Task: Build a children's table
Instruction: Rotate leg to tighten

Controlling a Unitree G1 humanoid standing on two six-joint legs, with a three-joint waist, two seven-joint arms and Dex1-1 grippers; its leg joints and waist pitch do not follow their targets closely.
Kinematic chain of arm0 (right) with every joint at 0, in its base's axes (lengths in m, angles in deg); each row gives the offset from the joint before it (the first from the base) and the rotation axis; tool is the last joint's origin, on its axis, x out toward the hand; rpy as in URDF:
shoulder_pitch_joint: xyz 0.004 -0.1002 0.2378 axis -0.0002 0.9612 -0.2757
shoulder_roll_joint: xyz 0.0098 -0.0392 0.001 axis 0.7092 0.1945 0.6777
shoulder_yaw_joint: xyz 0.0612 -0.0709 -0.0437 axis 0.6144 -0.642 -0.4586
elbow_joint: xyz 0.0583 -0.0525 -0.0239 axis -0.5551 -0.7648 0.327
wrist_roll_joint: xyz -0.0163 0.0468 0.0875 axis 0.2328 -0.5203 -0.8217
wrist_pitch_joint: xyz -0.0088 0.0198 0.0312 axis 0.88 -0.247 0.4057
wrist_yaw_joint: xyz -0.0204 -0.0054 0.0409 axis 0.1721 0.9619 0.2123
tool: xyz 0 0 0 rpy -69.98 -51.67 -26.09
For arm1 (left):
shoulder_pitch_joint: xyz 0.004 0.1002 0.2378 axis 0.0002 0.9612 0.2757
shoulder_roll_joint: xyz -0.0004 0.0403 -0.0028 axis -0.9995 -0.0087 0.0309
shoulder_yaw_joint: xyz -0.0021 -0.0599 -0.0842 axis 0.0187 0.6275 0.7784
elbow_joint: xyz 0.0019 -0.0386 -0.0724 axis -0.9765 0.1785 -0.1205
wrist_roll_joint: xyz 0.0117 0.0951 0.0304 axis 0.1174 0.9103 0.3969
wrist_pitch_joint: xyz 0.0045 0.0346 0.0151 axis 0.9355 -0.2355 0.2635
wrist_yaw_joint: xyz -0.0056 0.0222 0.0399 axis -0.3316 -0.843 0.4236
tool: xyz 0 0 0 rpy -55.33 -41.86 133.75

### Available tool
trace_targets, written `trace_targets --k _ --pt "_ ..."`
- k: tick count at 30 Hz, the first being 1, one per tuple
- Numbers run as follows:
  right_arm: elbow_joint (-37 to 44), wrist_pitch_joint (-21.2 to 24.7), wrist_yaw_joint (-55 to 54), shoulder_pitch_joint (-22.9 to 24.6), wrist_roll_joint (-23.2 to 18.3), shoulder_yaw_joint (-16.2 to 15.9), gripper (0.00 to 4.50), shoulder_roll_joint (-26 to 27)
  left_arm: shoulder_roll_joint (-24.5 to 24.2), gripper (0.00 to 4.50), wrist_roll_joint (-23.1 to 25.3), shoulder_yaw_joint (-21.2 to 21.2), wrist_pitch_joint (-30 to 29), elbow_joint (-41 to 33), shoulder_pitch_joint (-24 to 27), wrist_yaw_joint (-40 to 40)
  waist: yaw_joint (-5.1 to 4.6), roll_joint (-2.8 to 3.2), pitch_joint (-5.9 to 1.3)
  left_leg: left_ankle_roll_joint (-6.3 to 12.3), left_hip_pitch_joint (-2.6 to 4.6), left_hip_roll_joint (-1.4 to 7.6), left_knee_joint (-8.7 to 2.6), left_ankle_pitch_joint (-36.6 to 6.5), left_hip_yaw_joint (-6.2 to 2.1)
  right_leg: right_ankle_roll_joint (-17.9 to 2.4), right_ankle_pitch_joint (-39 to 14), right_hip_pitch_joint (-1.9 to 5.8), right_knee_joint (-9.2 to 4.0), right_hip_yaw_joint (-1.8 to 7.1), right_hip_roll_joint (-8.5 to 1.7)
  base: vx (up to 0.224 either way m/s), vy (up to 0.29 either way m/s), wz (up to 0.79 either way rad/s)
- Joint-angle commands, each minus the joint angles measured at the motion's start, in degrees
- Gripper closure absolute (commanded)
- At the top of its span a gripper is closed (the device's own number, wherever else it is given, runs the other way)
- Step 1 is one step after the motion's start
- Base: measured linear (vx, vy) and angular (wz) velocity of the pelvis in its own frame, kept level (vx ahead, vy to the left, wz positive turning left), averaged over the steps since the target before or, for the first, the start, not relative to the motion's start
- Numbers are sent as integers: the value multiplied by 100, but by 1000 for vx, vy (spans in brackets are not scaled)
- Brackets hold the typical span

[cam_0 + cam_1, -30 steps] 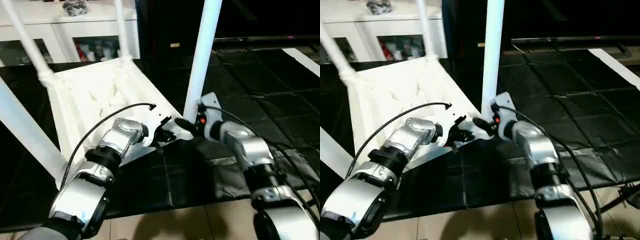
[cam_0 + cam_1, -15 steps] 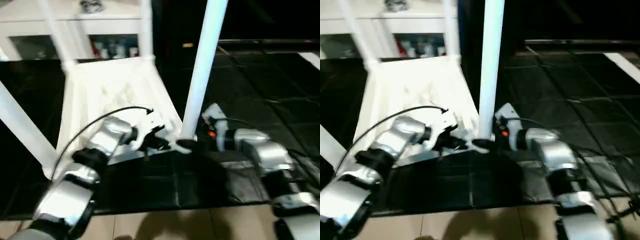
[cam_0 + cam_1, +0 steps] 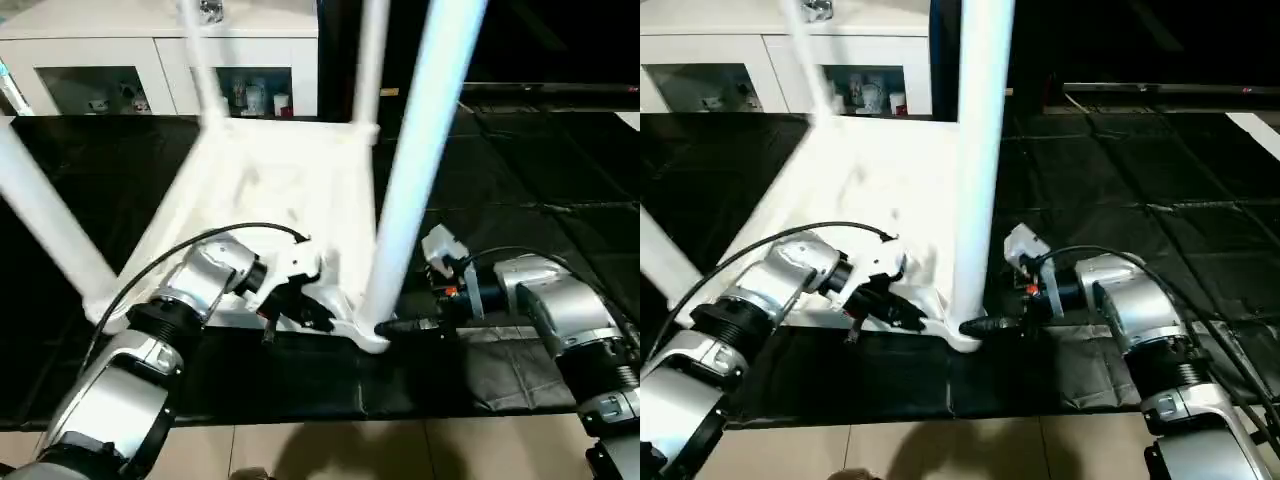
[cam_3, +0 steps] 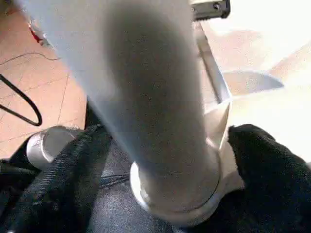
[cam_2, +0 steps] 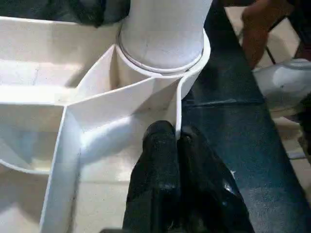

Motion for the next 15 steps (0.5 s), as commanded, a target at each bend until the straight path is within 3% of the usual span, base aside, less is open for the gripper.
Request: trace_targets --k 1,5,6,10,11,15 --pt "-9 -90 103 -135 -46 -48 66 0 39 450 -129 -70 73 -241 -53 -285 -43 -90 -436 464 12 177 -336 -539 -15 -1084 -1154 387 -343 342 -382 0 0 0" --pt "-45 -133 242 -169 -99 -91 77 33 29 450 -144 -64 104 -229 -71 -301 -62 -78 -439 482 2 167 -331 -534 -18 -1071 -1153 397 -344 336 -377 0 0 0" --pt "-47 -134 263 -173 -107 -90 107 40 27 450 -145 -64 108 -224 -74 -302 -74 -84 -440 483 -2 164 -332 -542 -19 -1065 -1168 399 -345 332 -372 0 0 0" --pt "-45 -123 302 -181 -124 -100 120 51 19 450 -141 -62 105 -231 -74 -315 -73 -71 -447 492 6 173 -329 -495 -21 -1090 -1092 395 -333 334 -369 0 0 0" --pt "-42 -117 312 -180 -131 -104 144 55 17 450 -139 -60 103 -234 -73 -315 -77 -76 -448 500 3 172 -327 -486 -20 -1106 -1054 395 -330 335 -368 0 0 0" --pt "-36 -113 341 -163 -148 -116 173 77 4 450 -132 -63 91 -253 -61 -315 -75 -72 -449 499 5 168 -325 -520 -18 -1123 -1043 397 -333 333 -367 0 0 0"
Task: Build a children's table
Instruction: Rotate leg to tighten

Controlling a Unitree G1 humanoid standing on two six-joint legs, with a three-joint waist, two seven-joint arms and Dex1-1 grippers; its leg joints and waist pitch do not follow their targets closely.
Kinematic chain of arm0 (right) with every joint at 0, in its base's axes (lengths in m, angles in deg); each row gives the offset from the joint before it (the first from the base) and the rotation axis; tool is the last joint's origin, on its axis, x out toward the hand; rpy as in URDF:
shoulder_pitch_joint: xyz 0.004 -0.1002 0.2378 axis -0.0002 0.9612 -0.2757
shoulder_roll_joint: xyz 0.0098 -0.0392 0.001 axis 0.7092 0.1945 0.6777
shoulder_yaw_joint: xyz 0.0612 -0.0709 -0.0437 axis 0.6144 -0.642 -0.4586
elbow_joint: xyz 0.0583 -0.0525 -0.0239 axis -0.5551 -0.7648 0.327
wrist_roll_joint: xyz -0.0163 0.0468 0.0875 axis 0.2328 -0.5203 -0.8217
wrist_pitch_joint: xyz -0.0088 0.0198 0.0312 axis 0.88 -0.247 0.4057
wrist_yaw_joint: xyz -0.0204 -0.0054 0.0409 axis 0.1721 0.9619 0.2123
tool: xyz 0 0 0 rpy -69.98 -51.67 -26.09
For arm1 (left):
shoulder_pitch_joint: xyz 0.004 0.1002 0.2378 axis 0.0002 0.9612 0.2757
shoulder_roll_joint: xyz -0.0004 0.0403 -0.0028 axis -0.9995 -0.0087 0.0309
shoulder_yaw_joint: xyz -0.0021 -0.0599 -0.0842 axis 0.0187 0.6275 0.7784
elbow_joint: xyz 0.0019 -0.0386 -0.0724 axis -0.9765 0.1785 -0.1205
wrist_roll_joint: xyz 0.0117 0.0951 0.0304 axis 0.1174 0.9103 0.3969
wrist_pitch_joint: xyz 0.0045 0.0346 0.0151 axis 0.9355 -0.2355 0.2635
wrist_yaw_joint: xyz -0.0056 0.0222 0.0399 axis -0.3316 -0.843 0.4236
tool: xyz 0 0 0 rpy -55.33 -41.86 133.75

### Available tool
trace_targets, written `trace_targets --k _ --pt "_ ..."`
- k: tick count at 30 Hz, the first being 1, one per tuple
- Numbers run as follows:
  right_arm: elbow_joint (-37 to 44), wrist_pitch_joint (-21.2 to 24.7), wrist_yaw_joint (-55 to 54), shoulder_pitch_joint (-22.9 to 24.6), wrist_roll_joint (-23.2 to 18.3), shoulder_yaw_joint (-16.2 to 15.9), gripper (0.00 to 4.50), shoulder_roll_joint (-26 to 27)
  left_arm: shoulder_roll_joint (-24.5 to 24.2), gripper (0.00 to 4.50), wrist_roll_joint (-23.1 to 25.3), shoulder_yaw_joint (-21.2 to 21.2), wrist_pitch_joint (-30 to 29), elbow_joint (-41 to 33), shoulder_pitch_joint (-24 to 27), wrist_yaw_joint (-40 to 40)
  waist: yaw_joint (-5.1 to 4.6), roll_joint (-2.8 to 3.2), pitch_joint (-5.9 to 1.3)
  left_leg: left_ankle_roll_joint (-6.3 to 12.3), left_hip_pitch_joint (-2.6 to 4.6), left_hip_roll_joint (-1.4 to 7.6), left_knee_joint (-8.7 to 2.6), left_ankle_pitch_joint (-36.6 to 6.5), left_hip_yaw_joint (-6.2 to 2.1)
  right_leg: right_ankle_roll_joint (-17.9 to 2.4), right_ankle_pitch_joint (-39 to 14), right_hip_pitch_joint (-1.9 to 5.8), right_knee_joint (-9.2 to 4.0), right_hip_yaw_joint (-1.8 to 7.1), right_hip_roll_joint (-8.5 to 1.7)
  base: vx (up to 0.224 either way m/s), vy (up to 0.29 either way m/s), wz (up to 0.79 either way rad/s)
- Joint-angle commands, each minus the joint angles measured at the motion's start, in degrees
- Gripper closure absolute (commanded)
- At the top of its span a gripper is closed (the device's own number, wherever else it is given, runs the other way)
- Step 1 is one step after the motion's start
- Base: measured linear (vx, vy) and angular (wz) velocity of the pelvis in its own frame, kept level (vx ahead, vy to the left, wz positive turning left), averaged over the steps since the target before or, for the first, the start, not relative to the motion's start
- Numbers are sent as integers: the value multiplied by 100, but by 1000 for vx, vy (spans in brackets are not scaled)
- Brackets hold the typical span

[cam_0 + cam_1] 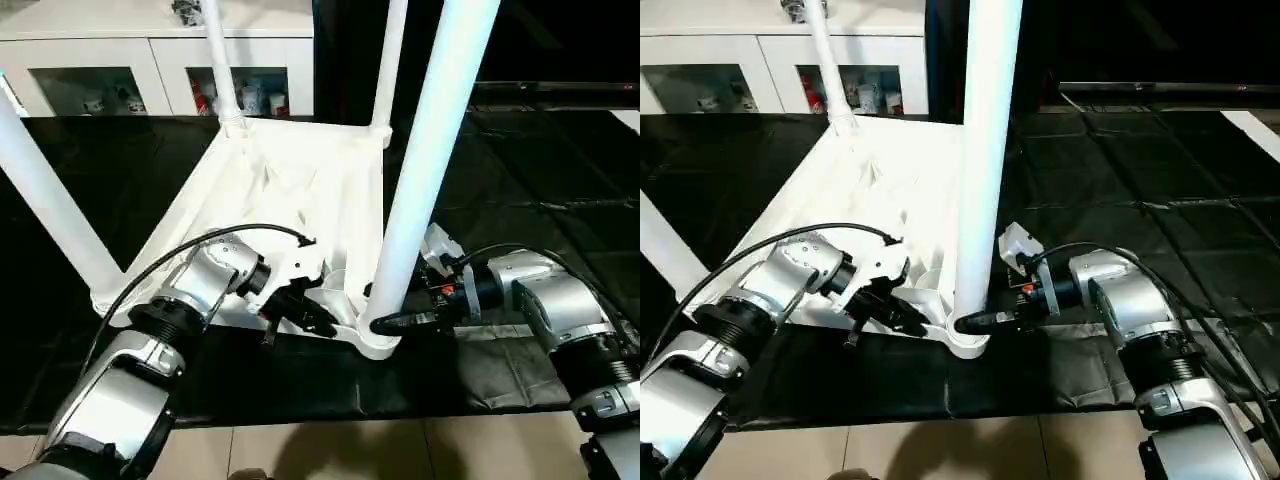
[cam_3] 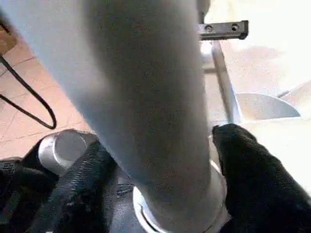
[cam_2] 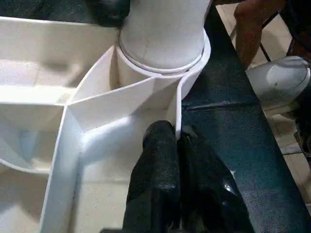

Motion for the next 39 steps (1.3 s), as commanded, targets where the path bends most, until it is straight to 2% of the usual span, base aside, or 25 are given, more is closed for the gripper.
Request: trace_targets --k 1,6,13,15,19,21,22,23,25,28,32,33,34,39 --pt "9 -50 66 -50 -28 -57 187 14 9 450 -129 -53 37 -232 -58 -247 -28 -71 -447 495 5 169 -327 -521 -21 -1124 -1052 400 -332 332 -369 0 0 0" --pt "4 -56 86 -35 -16 -62 221 65 -3 450 -117 -53 25 -238 -50 -247 -21 -70 -450 471 9 170 -327 -525 -20 -1117 -1065 400 -331 333 -370 0 0 0" --pt "87 -12 -59 28 -93 -44 236 138 23 450 -84 -16 -26 -203 -65 -64 -22 -70 -443 442 8 164 -331 -566 -20 -1060 -1205 399 -349 331 -369 0 0 0" --pt "20 20 -678 30 26 87 237 316 170 450 -105 136 -184 -63 -154 342 -33 -68 -432 400 5 162 -334 -599 -25 -1044 -1270 393 -356 329 -371 0 0 0" --pt "-209 363 -2064 -29 196 384 240 794 589 450 -177 542 -619 345 -427 1526 -78 -65 -404 219 19 121 -347 -758 -23 -809 -1873 388 -434 307 -361 0 0 0" --pt "-284 512 -2475 -59 234 473 241 945 725 450 -208 666 -785 463 -517 1905 -139 -81 -409 141 18 110 -356 -788 -38 -725 -2033 405 -455 296 -367 0 0 0" --pt "-357 613 -2813 -89 265 547 241 1070 812 450 -227 739 -895 536 -573 2139 -180 -81 -402 123 -8 111 -363 -736 -48 -728 -1974 413 -442 302 -359 0 0 0" --pt "-408 681 -3043 -112 296 587 242 1153 870 450 -231 781 -956 585 -608 2307 -231 -87 -411 134 -2 99 -358 -770 -48 -726 -2000 414 -463 285 -362 0 0 0" --pt "-619 811 -4097 -201 535 672 243 1538 1135 450 -252 959 -1257 780 -754 3051 -340 -94 -424 147 -40 56 -331 -602 -38 -775 -1814 432 -444 286 -347 0 0 0" --pt "-805 755 -4806 -327 671 780 245 1877 1364 450 -295 1151 -1392 936 -877 3641 -394 -87 -424 280 -37 33 -323 -479 -25 -810 -1688 436 -460 292 -335 0 0 0" --pt "-945 592 -5264 -501 794 796 249 2180 1574 450 -267 1247 -1412 1023 -946 4019 -413 -65 -426 373 -5 72 -337 -527 -32 -954 -1451 412 -440 299 -327 0 0 0" --pt "-902 528 -5154 -486 803 747 249 2175 1579 450 -262 1239 -1411 1003 -940 3974 -417 -75 -426 383 -6 77 -341 -530 -33 -976 -1404 416 -433 300 -327 0 0 0" --pt "-861 468 -5049 -469 801 710 196 2174 1578 450 -254 1226 -1402 985 -934 3927 -405 -72 -430 422 -1 84 -340 -528 -33 -1021 -1296 425 -423 305 -338 0 0 0" --pt "-734 454 -4926 -401 725 700 161 2190 1500 450 -195 1133 -1319 914 -889 3749 -410 -77 -421 501 -12 86 -342 -556 -30 -1075 -1194 439 -419 313 -354 0 0 0"
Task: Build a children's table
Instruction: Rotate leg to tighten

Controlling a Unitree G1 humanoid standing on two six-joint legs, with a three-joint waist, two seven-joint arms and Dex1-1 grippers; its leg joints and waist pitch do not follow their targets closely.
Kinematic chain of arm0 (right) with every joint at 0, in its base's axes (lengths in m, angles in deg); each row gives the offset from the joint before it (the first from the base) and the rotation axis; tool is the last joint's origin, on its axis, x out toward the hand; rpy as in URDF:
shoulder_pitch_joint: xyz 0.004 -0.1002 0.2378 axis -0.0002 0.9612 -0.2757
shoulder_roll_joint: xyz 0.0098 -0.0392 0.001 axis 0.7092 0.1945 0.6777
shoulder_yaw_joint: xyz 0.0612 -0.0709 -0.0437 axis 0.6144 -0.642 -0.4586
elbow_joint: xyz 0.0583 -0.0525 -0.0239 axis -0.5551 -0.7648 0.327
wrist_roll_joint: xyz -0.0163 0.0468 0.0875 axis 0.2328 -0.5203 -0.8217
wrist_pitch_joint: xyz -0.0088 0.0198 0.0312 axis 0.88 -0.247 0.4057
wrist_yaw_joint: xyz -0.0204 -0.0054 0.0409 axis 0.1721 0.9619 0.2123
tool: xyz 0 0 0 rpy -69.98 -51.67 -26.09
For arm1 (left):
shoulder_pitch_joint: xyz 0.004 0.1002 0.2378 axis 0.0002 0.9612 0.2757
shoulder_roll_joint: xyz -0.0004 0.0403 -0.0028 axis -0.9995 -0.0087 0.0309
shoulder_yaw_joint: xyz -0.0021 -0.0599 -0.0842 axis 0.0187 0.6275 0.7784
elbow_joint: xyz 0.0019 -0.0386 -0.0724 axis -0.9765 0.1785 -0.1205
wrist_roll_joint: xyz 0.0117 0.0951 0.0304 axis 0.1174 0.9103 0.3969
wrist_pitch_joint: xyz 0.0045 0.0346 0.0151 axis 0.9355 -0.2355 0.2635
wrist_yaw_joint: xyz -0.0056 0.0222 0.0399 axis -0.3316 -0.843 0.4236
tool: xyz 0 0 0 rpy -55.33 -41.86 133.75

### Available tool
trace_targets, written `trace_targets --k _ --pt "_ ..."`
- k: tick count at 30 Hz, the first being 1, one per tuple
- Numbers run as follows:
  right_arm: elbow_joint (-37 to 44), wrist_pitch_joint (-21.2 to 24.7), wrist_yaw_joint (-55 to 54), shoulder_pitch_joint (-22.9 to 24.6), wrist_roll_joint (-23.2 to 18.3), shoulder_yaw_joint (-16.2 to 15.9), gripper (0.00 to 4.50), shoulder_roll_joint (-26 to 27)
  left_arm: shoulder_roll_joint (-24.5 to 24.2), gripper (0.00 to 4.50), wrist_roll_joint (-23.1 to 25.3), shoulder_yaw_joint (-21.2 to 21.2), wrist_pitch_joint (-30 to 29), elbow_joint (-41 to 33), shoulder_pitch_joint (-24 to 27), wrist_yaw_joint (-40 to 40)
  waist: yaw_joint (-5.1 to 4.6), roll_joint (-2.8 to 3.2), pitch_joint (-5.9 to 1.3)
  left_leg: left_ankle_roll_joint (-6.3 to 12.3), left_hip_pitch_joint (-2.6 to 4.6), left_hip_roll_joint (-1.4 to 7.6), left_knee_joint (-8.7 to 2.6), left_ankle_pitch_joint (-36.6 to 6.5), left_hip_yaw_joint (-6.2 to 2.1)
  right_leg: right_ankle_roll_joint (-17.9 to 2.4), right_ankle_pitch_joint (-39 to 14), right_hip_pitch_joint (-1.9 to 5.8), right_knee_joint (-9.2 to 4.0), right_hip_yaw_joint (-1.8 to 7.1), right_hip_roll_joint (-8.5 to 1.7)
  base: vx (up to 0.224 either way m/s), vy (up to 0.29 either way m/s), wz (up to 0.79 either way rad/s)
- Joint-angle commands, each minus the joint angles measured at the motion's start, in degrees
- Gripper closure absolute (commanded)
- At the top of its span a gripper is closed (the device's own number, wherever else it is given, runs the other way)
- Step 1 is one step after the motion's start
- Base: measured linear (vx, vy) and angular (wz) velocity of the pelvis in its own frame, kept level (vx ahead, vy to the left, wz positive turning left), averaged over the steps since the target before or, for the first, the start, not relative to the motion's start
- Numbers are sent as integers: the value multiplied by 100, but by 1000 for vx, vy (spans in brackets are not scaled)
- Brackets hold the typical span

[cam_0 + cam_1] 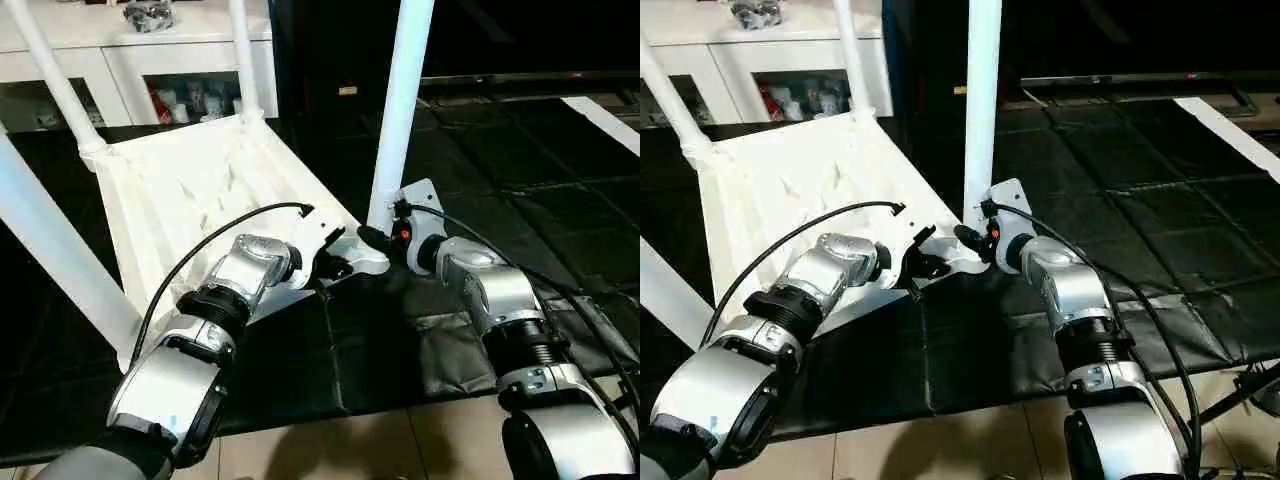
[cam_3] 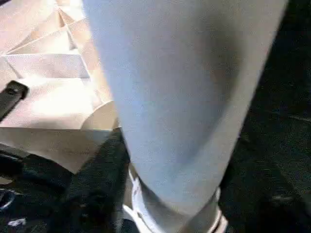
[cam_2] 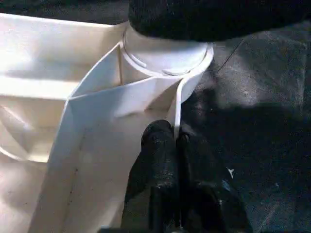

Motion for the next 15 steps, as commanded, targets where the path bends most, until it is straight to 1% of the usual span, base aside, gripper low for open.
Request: trace_targets --k 1,2,4,5,6,7,8,9,12,13,15 --pt "-33 114 434 112 -143 -492 161 356 188 450 -192 4 207 -316 -226 -132 61 -60 -425 505 -19 87 -328 -568 -31 -1067 -1230 422 -410 309 -363 0 0 0" --pt "-32 100 446 122 -139 -491 138 353 172 450 -187 -1 217 -318 -220 -153 58 -65 -425 502 -25 88 -328 -564 -31 -1063 -1228 426 -408 312 -365 0 0 0" --pt "6 44 521 181 -126 -493 130 317 118 450 -171 3 243 -303 -201 -212 56 -63 -427 504 -23 92 -329 -548 -34 -1071 -1188 425 -403 312 -364 0 0 0" --pt "14 34 537 191 -125 -496 123 308 110 450 -168 5 247 -301 -198 -223 52 -58 -429 510 -24 93 -330 -548 -35 -1089 -1153 430 -398 312 -366 0 0 0" --pt "22 22 556 202 -121 -500 102 299 101 450 -163 9 252 -298 -196 -235 48 -58 -428 515 -26 95 -328 -539 -35 -1108 -1115 429 -395 314 -364 0 0 0" --pt "39 16 590 223 -121 -501 102 271 77 450 -149 0 268 -296 -188 -262 45 -57 -425 513 -23 96 -331 -549 -36 -1114 -1119 426 -396 313 -363 0 0 0" --pt "74 -2 670 253 -120 -516 93 218 42 450 -129 -21 322 -294 -174 -313 46 -51 -425 517 -18 95 -330 -574 -32 -1115 -1143 425 -403 312 -365 0 0 0" --pt "114 -4 741 285 -127 -516 85 158 2 450 -118 -40 361 -295 -160 -383 49 -65 -424 525 -19 96 -331 -582 -30 -1109 -1144 426 -407 317 -366 0 0 0" --pt "236 -46 1037 368 -152 -540 57 -21 -101 450 -77 -112 519 -300 -128 -586 70 -55 -425 542 -7 102 -332 -595 -29 -1114 -1121 426 -403 319 -362 0 0 0" --pt "283 -58 1179 395 -166 -548 48 -121 -152 450 -54 -154 588 -299 -115 -700 74 -40 -423 543 -10 103 -331 -600 -31 -1123 -1102 425 -398 321 -365 0 0 0" --pt "342 -91 1410 430 -183 -572 29 -270 -221 450 -21 -214 690 -294 -94 -863 108 -41 -423 552 -6 113 -334 -637 -31 -1114 -1130 426 -406 317 -364 0 0 0"
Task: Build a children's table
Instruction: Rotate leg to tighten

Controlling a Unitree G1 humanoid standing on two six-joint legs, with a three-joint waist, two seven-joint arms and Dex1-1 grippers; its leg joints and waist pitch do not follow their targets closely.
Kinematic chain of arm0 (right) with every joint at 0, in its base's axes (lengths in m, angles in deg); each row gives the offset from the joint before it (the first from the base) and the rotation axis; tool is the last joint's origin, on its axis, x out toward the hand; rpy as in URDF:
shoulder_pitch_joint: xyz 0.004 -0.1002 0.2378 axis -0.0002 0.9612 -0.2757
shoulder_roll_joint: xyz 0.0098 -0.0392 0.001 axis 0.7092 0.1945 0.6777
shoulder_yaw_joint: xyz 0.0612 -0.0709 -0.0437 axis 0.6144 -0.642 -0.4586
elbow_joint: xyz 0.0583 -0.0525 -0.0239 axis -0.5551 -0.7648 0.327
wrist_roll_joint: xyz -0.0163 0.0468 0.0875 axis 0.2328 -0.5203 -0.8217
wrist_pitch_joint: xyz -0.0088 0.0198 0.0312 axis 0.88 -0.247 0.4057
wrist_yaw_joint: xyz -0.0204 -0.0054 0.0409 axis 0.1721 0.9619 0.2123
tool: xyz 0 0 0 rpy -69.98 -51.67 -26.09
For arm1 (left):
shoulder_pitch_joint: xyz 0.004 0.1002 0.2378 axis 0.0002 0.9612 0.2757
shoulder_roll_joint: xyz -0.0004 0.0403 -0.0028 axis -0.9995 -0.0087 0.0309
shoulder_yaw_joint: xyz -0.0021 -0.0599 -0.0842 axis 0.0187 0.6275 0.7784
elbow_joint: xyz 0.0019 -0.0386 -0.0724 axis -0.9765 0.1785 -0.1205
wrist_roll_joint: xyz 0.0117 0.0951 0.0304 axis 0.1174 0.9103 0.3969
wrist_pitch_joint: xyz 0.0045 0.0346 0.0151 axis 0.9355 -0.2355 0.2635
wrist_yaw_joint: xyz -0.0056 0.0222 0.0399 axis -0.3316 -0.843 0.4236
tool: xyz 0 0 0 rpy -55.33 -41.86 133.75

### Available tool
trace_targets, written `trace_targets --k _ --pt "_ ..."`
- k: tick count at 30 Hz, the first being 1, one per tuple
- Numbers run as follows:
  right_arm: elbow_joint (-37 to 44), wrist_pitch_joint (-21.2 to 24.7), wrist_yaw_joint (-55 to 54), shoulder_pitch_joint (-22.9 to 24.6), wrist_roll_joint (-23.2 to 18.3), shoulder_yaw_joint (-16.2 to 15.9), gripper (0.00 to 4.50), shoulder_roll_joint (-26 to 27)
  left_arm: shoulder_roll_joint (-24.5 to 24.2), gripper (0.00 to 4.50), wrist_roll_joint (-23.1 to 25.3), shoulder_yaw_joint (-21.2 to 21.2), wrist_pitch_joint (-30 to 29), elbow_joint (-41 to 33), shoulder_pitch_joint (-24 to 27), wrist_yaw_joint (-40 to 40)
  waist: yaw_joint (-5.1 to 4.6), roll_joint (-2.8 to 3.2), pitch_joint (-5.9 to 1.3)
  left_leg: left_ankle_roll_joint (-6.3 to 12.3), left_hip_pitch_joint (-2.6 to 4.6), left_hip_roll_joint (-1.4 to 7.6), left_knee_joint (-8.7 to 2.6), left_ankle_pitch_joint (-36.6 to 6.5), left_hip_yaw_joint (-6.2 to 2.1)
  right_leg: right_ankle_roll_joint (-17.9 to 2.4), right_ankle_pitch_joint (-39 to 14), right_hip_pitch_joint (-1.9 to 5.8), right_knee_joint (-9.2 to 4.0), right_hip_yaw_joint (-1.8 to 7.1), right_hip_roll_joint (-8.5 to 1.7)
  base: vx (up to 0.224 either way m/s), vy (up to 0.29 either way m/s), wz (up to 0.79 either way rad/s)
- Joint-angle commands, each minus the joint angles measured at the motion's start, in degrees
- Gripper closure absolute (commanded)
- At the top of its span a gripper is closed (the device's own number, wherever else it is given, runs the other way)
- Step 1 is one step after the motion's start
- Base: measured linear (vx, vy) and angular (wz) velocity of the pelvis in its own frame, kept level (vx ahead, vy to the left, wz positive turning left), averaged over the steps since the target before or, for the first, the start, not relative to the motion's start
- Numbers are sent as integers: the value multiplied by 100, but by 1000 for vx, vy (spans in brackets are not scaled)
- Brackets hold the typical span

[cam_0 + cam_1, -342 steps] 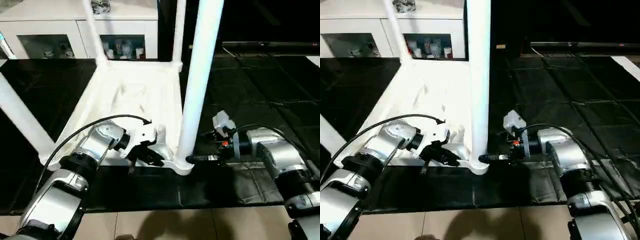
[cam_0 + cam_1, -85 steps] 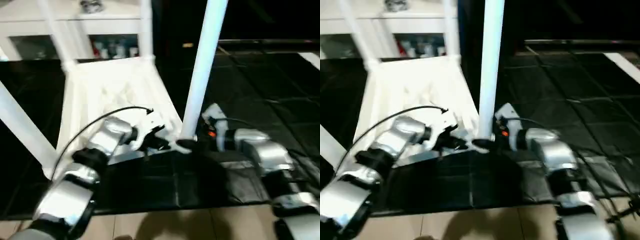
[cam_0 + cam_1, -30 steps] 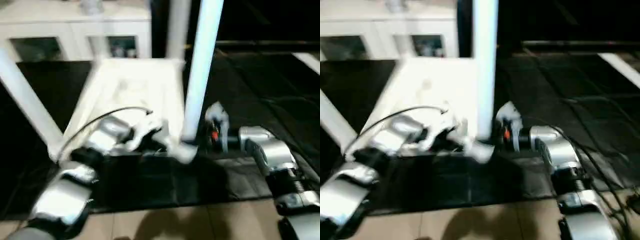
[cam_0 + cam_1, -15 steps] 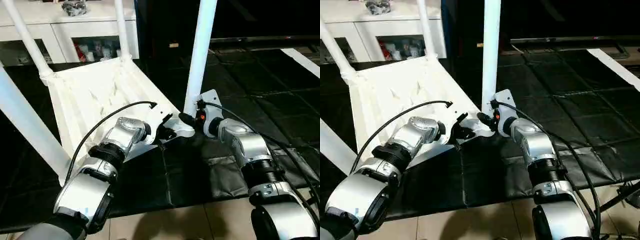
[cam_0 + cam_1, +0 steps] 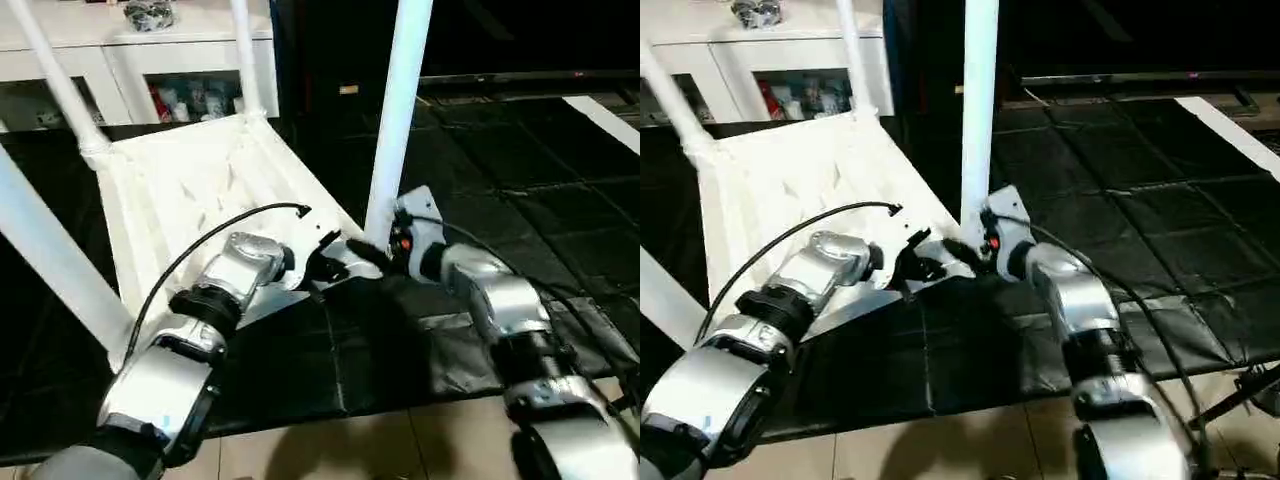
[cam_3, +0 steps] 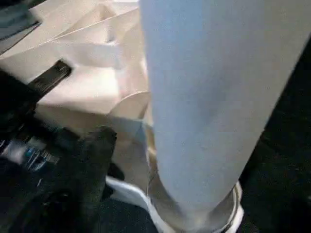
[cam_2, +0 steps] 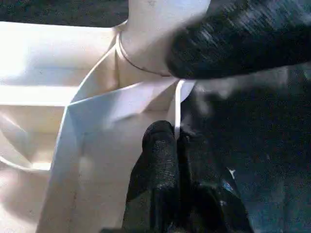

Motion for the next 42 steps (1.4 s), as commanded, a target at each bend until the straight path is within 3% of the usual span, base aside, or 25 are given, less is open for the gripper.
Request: trace_targets --k 1,2,3,8,15,18,19,24,31,42 --pt "51 50 478 137 -111 -334 29 -1 31 450 -64 -16 307 -291 -130 -266 42 -40 -424 544 -7 116 -324 -628 -26 -1122 -1115 423 -400 322 -366 0 0 0" --pt "97 -19 779 182 -117 -369 12 -208 -51 450 -8 -96 400 -289 -105 -424 86 4 -426 534 -5 121 -322 -623 -31 -1133 -1081 423 -391 322 -368 0 0 0" --pt "134 -71 1049 223 -122 -390 5 -398 -121 450 30 -154 447 -285 -89 -556 140 -6 -434 543 21 132 -316 -646 -19 -1157 -971 409 -382 327 -361 0 0 0" --pt "129 -293 1742 338 -84 -388 5 -1066 -348 450 123 -289 641 -235 -96 -901 233 -17 -432 527 22 145 -315 -701 -17 -1198 -934 410 -368 326 -367 0 0 0" --pt "93 -868 2447 477 -113 -384 5 -1704 -650 450 145 -461 1005 -305 16 -1594 268 -46 -431 526 -15 121 -304 -701 -18 -1080 -1124 427 -378 307 -363 0 0 0" --pt "46 -1168 2612 488 -176 -312 5 -1770 -730 450 140 -539 1158 -343 76 -1858 267 -39 -429 532 -10 132 -311 -736 -23 -1073 -1225 414 -390 301 -361 0 0 0" --pt "97 -1125 2886 495 -406 -238 5 -1749 -763 450 117 -586 1294 -399 130 -2105 264 -42 -429 539 -8 132 -311 -747 -22 -1081 -1221 413 -394 299 -357 0 0 0" --pt "183 -1080 3322 470 -735 -217 5 -1680 -805 450 44 -702 1480 -542 217 -2592 374 -16 -448 610 29 193 -310 -687 -27 -1272 -889 375 -337 321 -370 0 0 0" --pt "28 -1261 3791 324 -697 -596 59 -1521 -833 450 66 -910 1618 -743 318 -3053 432 -6 -439 471 34 194 -321 -808 -30 -1252 -1044 375 -348 327 -394 0 0 0" --pt "-228 -1254 3941 110 -706 -746 173 -1283 -836 450 112 -942 1628 -835 373 -3085 437 -25 -443 442 15 186 -321 -730 -32 -1156 -1136 382 -347 326 -394 0 0 0"
